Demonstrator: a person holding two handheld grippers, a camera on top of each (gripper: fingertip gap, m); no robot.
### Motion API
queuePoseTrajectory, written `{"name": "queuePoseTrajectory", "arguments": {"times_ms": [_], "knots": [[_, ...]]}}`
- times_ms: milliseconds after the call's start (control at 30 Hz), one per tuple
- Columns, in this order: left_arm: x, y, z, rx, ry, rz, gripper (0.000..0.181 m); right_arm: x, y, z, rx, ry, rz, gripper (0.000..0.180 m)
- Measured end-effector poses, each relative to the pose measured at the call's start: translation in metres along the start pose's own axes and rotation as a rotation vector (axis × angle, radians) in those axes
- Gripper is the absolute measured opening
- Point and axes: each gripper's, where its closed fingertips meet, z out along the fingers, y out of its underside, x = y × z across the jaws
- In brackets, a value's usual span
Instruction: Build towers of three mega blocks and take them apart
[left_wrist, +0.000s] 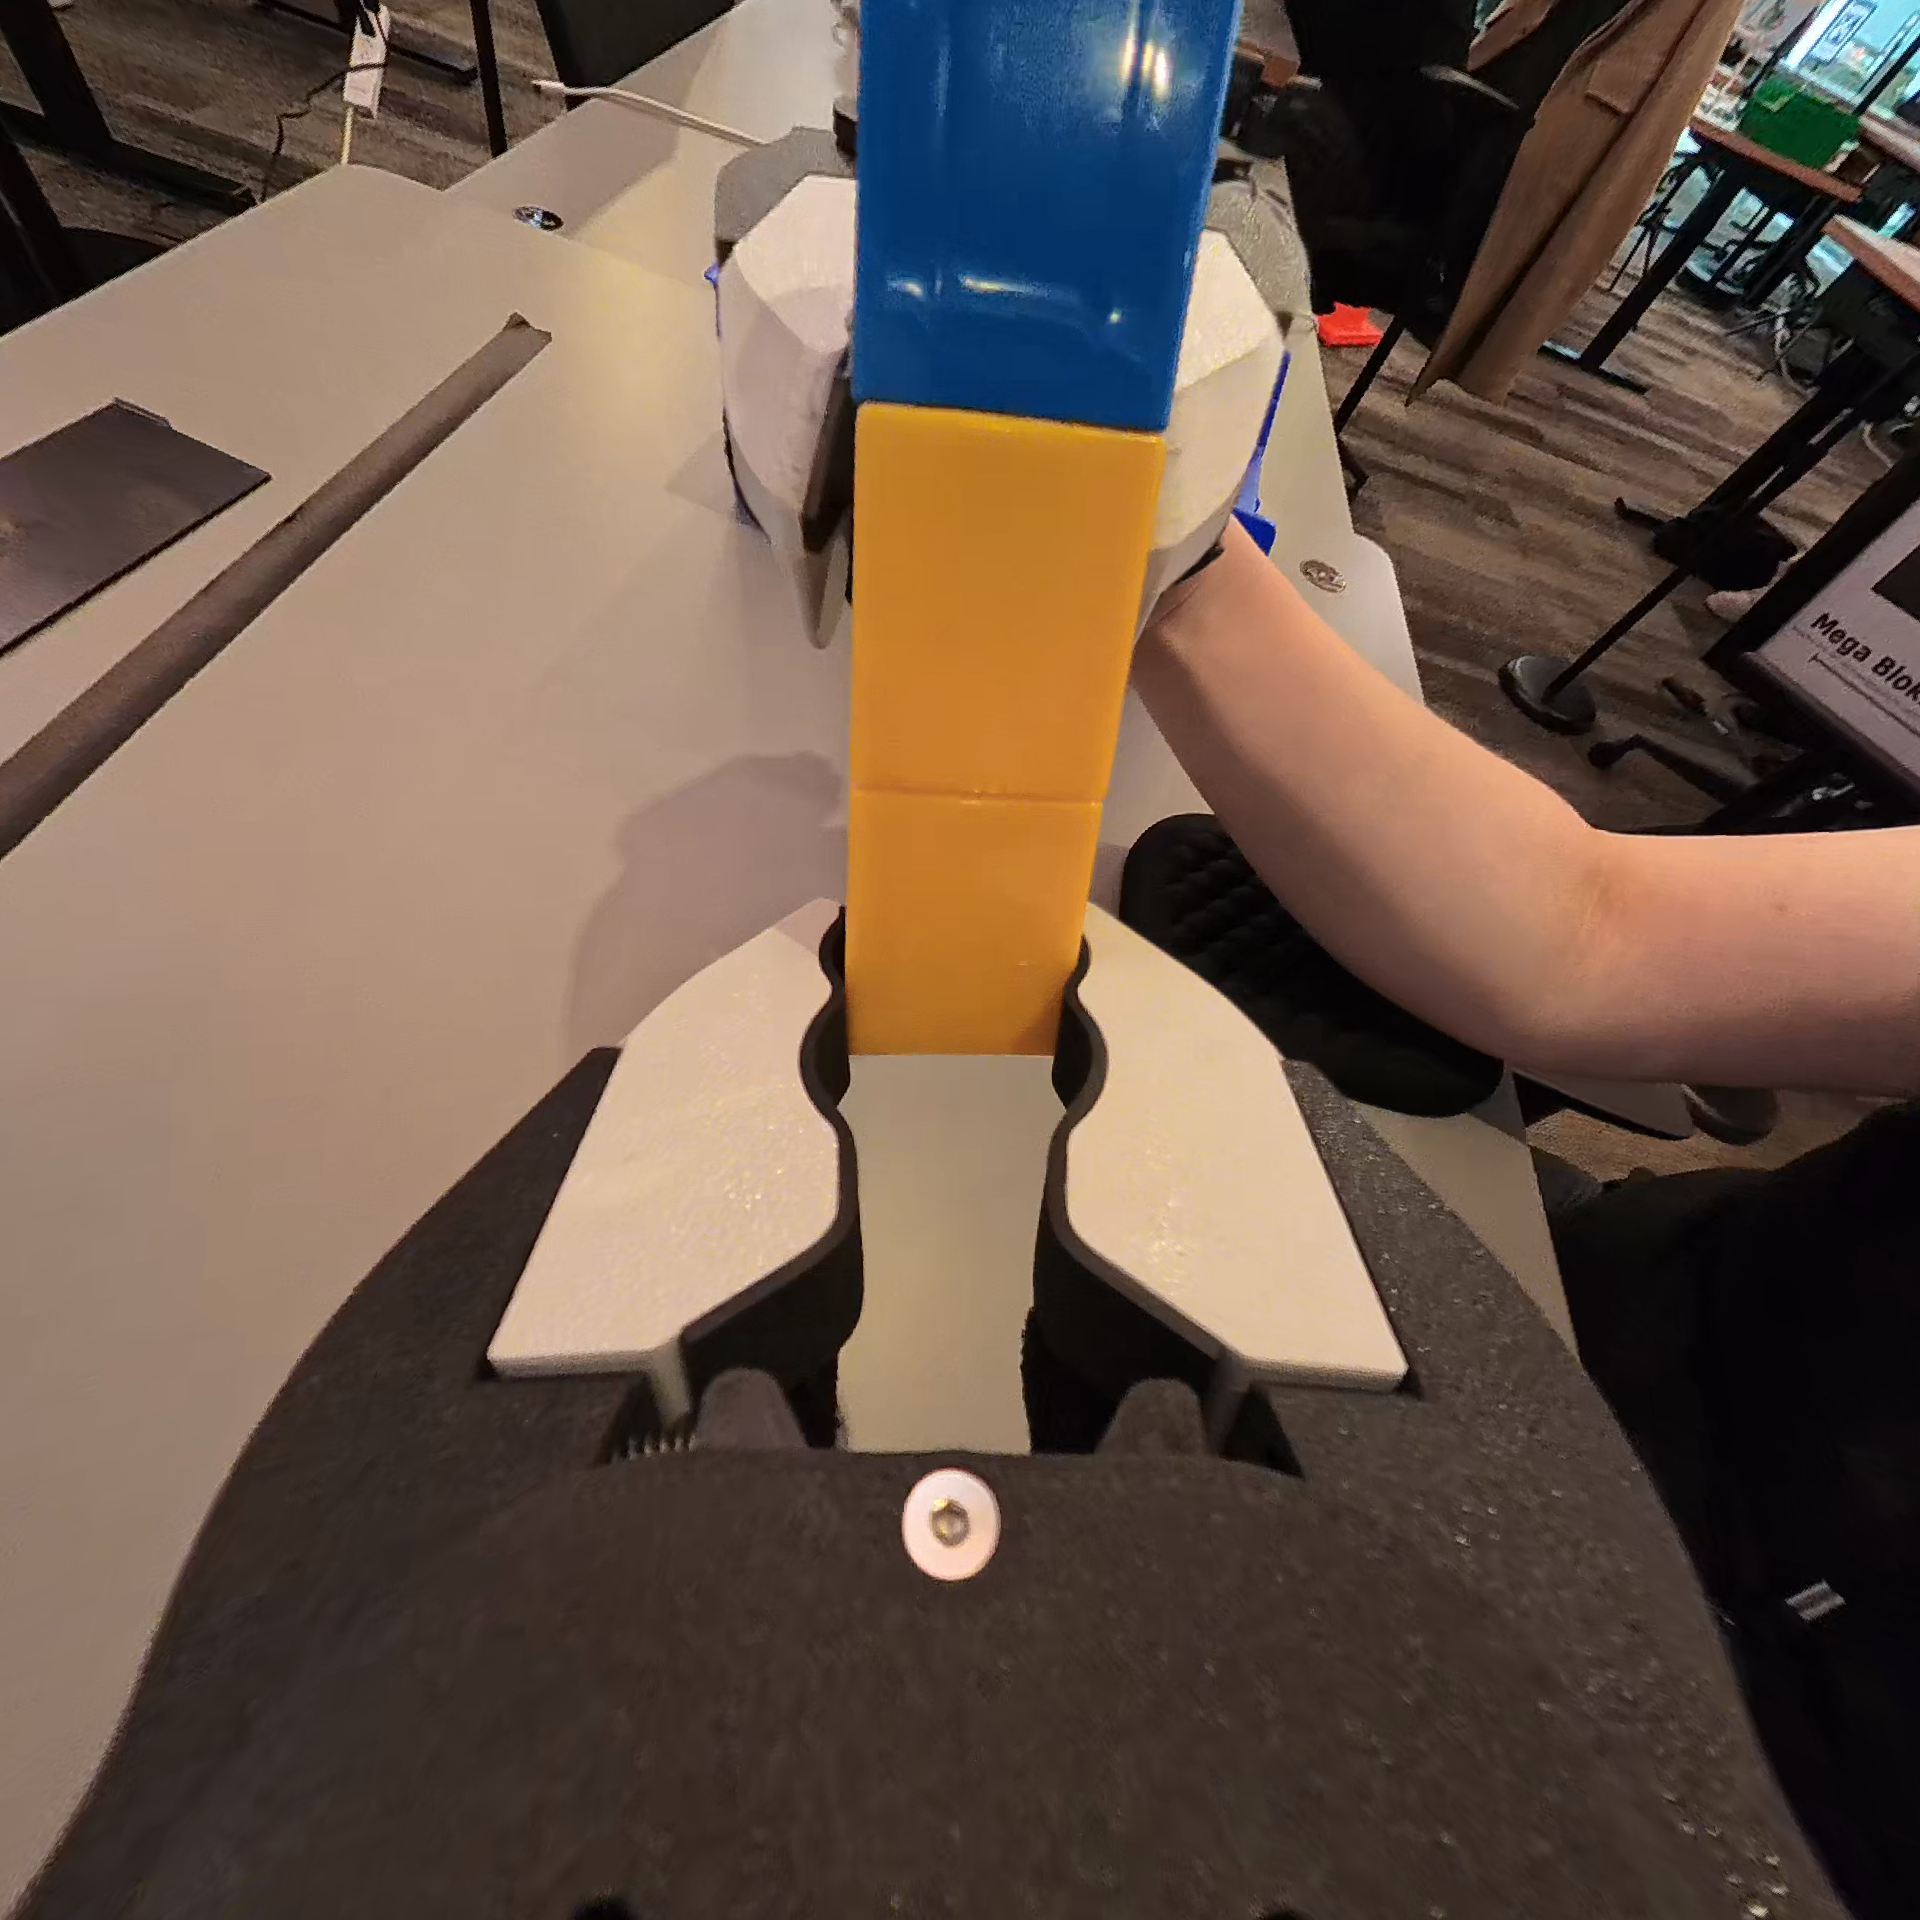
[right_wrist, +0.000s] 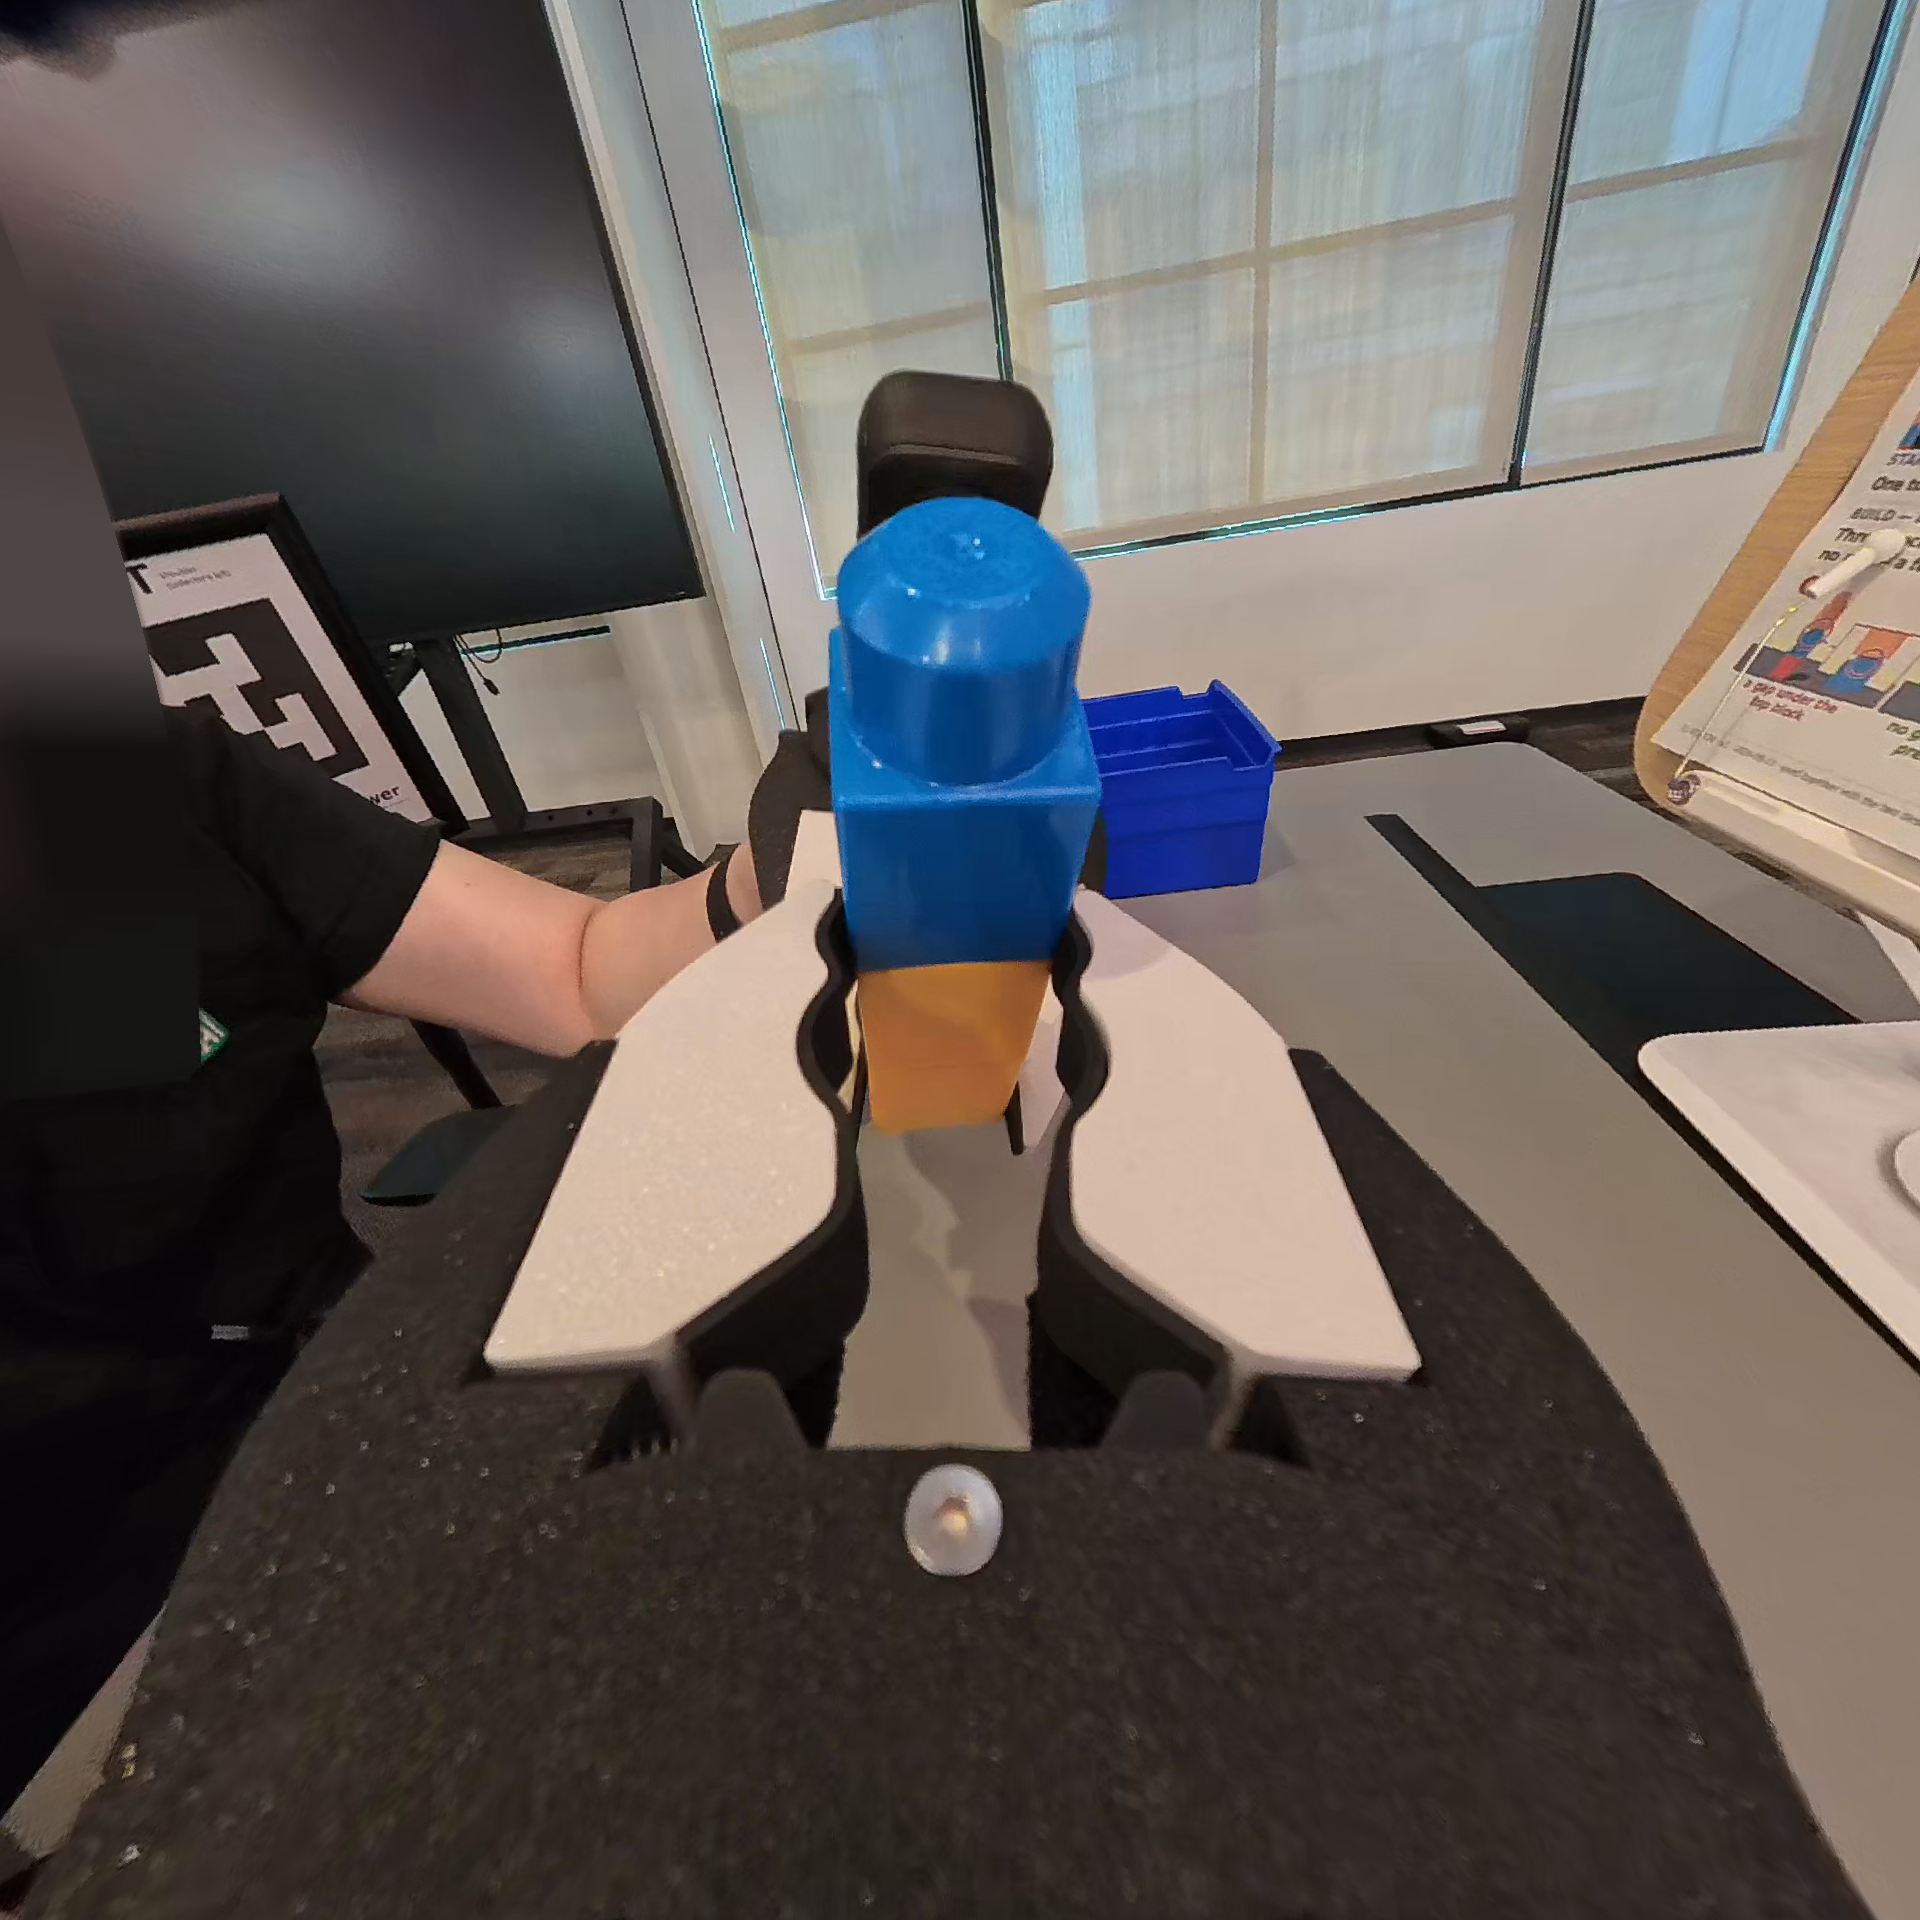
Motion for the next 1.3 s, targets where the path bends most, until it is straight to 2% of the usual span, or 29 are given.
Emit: {"name": "queuePoseTrajectory", "arguments": {"times_ms": [267, 367, 433, 467, 567, 667, 700, 733, 833, 900, 933, 1000, 1133, 1233, 1300], "knots": [[-0.001, 0.003, 0.001, -0.014, 0.007, -0.002, 0.036, 0.002, 0.003, 0.000, -0.023, 0.017, 0.011, 0.036], [0.007, -0.003, -0.002, 0.034, 0.096, -0.043, 0.036, -0.001, -0.002, 0.000, -0.018, 0.022, -0.018, 0.038], [0.011, -0.008, -0.005, 0.072, 0.142, -0.073, 0.036, 0.002, -0.010, -0.004, -0.004, 0.086, -0.036, 0.057], [0.011, -0.008, -0.006, 0.068, 0.148, -0.074, 0.036, 0.003, -0.016, -0.007, 0.018, 0.107, -0.042, 0.057], [0.011, -0.005, -0.005, 0.050, 0.133, -0.054, 0.036, -0.001, -0.034, -0.012, 0.094, 0.106, 0.000, 0.054], [0.014, -0.003, -0.002, 0.031, 0.145, -0.043, 0.036, 0.003, -0.024, -0.006, 0.003, 0.143, 0.021, 0.053], [0.013, -0.002, -0.001, 0.026, 0.133, -0.038, 0.036, 0.000, -0.022, -0.003, -0.009, 0.125, 0.008, 0.043], [0.012, -0.002, -0.001, 0.033, 0.132, -0.027, 0.036, -0.004, -0.023, -0.002, -0.007, 0.101, 0.008, 0.037], [0.012, -0.007, -0.003, 0.075, 0.140, -0.034, 0.038, -0.004, -0.027, -0.003, 0.008, 0.101, 0.005, 0.037], [0.012, -0.017, -0.005, 0.136, 0.141, -0.052, 0.071, -0.004, -0.033, -0.007, 0.024, 0.128, -0.005, 0.036], [0.013, -0.019, -0.007, 0.148, 0.142, -0.048, 0.073, -0.005, -0.038, -0.011, 0.024, 0.151, -0.010, 0.036], [0.014, -0.022, -0.012, 0.163, 0.146, -0.033, 0.072, -0.011, -0.053, -0.024, 0.017, 0.245, -0.032, 0.036], [0.015, -0.025, -0.027, 0.155, 0.136, -0.006, 0.067, -0.040, -0.096, -0.081, -0.046, 0.671, -0.181, 0.036], [0.008, -0.025, -0.033, 0.155, 0.104, -0.012, 0.064, -0.062, -0.113, -0.149, -0.083, 1.014, -0.196, 0.036], [0.004, -0.026, -0.035, 0.159, 0.095, -0.042, 0.063, -0.074, -0.108, -0.205, -0.122, 1.252, -0.187, 0.036]]}}
